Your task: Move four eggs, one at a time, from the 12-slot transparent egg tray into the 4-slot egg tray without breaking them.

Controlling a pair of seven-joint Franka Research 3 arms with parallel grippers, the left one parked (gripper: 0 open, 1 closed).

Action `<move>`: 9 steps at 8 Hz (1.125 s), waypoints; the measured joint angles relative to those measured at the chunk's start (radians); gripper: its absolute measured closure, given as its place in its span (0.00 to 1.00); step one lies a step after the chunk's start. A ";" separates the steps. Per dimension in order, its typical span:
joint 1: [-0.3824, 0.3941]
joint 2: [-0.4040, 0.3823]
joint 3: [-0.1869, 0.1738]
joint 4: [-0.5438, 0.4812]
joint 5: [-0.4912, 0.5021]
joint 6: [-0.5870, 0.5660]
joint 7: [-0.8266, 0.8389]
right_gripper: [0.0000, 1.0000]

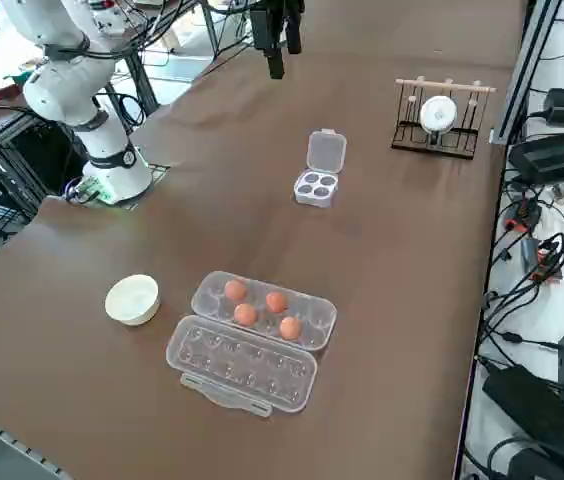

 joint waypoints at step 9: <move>0.000 0.003 -0.001 -0.003 -0.012 -0.094 -0.123 0.00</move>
